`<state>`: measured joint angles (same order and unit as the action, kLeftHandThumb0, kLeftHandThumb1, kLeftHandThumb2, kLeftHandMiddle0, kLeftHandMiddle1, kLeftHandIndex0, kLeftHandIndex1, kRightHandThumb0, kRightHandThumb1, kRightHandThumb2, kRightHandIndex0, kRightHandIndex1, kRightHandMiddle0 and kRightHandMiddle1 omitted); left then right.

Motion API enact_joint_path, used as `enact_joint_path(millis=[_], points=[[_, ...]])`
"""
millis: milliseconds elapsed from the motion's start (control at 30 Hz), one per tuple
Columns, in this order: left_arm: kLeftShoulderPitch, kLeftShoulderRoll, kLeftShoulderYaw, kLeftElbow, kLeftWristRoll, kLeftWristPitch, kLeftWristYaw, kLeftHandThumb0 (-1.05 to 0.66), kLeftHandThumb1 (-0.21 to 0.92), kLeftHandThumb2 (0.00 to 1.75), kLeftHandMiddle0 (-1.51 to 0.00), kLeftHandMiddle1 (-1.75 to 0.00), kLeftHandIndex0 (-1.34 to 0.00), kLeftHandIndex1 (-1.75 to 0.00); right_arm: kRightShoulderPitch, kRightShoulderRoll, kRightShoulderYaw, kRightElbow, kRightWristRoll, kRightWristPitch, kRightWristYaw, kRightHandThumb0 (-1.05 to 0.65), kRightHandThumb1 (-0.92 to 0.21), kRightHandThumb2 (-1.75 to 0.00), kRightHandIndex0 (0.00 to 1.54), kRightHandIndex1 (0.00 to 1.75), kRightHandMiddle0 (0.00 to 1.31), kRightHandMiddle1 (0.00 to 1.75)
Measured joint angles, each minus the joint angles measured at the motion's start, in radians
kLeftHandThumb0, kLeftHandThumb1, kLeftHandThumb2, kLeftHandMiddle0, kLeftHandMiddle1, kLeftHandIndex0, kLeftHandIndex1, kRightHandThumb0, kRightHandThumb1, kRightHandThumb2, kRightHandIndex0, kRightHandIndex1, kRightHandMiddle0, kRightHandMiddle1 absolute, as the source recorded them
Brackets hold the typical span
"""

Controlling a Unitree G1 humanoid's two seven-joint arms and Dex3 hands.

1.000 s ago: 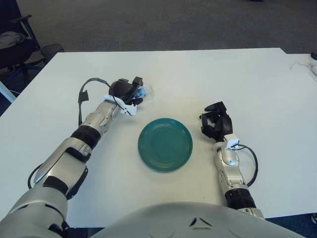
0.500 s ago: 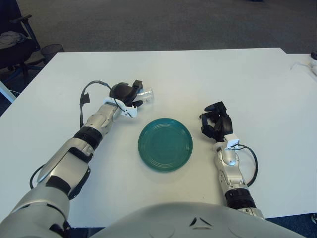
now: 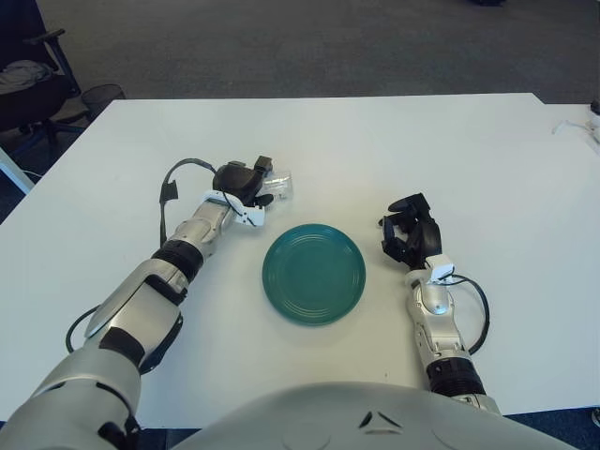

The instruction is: Put the bottle into the plate.

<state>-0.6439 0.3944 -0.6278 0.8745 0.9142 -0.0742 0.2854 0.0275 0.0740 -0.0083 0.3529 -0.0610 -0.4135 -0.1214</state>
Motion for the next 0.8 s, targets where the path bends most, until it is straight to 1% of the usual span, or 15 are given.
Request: enact_joint_path(millis=[267, 467, 800], points=[[-0.020, -0.005, -0.037, 0.013, 0.019, 0.023, -0.007, -1.02, 0.92, 1.23, -0.63, -1.56, -0.17, -1.30, 0.000, 0.000, 0.000, -0.003, 0.000, 0.006, 0.000, 0.00, -0.64, -0.86, 0.43, 1.52, 0.29, 1.75], [-0.038, -0.004, -0.068, 0.024, 0.041, 0.028, -0.007, -1.00, 0.92, 1.22, -0.63, -1.54, -0.19, -1.31, 0.002, 0.000, 0.000, -0.005, 0.000, 0.010, 0.001, 0.00, -0.65, -0.83, 0.40, 1.51, 0.30, 1.75], [-0.067, -0.008, -0.119, 0.039, 0.064, 0.019, -0.005, -1.00, 0.92, 1.22, -0.64, -1.56, -0.21, -1.36, 0.005, 0.000, 0.002, -0.016, -0.001, 0.026, 0.001, 0.00, -0.66, -0.81, 0.40, 1.48, 0.32, 1.75]])
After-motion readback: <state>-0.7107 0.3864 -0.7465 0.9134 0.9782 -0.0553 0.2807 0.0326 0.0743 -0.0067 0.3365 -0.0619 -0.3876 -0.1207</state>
